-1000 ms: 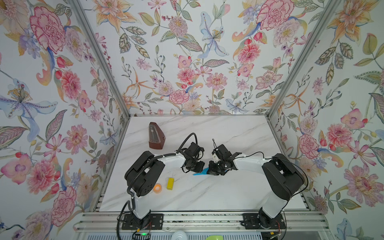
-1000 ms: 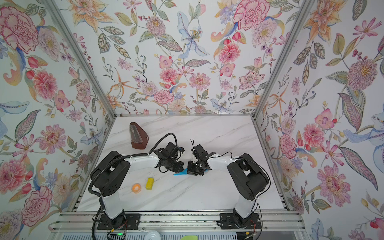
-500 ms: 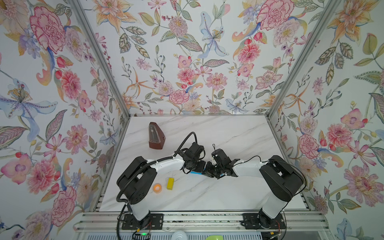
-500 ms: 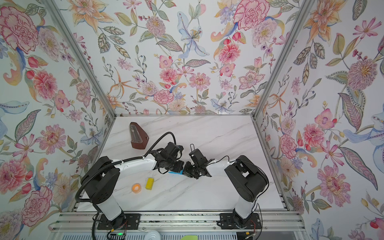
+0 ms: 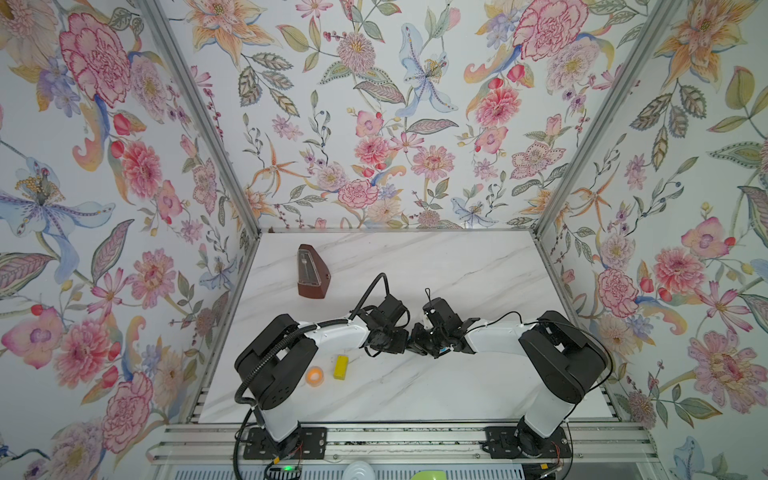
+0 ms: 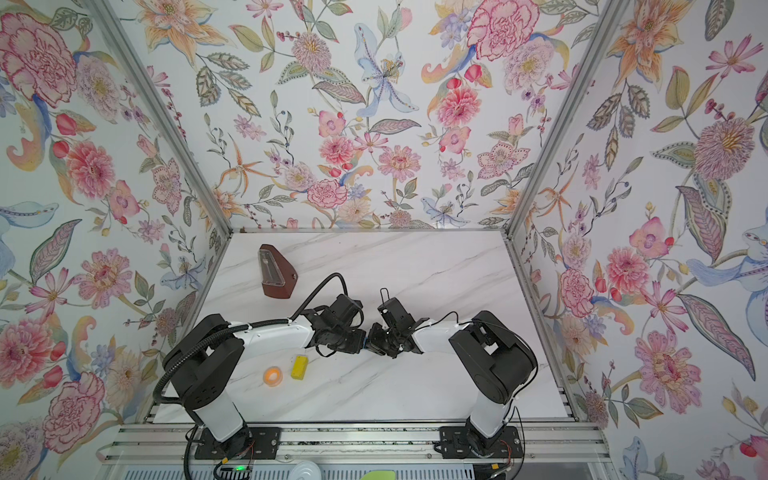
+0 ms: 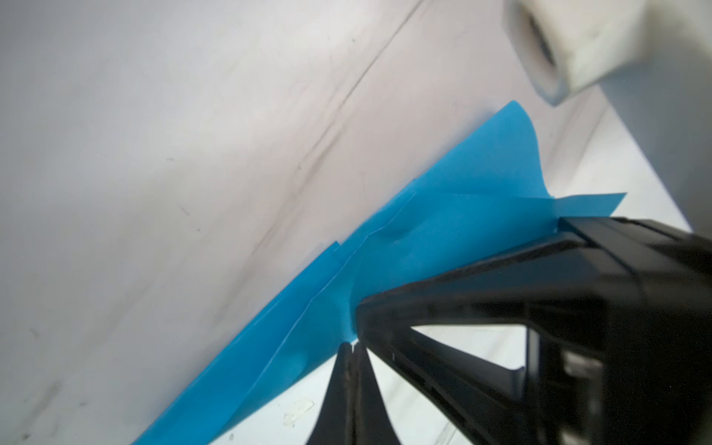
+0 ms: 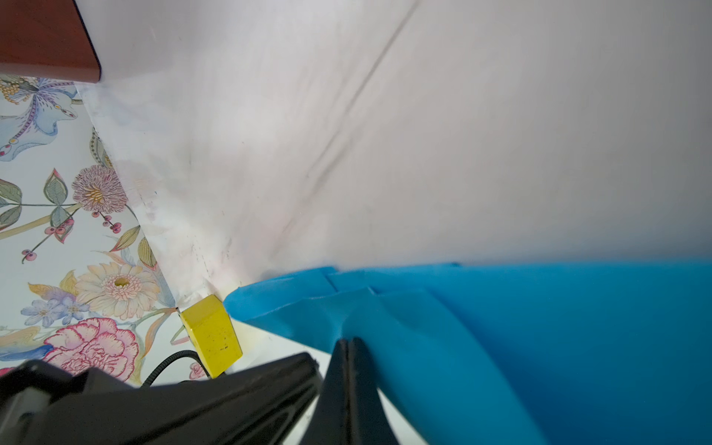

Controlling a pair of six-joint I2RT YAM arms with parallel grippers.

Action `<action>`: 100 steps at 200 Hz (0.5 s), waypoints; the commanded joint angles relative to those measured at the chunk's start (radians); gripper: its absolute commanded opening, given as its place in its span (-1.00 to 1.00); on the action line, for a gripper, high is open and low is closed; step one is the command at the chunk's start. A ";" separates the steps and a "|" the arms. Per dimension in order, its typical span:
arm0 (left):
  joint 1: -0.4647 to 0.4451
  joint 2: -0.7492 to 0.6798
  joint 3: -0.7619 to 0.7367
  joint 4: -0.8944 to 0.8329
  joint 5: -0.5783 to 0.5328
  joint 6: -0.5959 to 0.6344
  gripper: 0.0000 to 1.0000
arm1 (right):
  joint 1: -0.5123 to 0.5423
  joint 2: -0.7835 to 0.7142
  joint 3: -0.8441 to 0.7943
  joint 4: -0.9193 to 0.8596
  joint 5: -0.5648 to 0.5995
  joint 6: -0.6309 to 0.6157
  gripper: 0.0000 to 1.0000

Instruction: Fold a paper plane with a square sheet of paper (fold left side to right side)

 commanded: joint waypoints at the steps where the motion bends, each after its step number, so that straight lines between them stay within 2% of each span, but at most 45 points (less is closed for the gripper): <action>1: 0.005 0.024 0.020 0.005 -0.004 -0.008 -1.00 | 0.007 0.043 -0.021 -0.095 0.079 0.005 -1.00; 55: 0.008 0.063 -0.002 0.000 -0.031 -0.001 -1.00 | 0.005 0.044 -0.028 -0.098 0.081 0.002 -1.00; 100: 0.039 0.034 -0.058 -0.015 -0.048 0.007 -1.00 | 0.003 0.042 -0.032 -0.106 0.084 -0.003 -1.00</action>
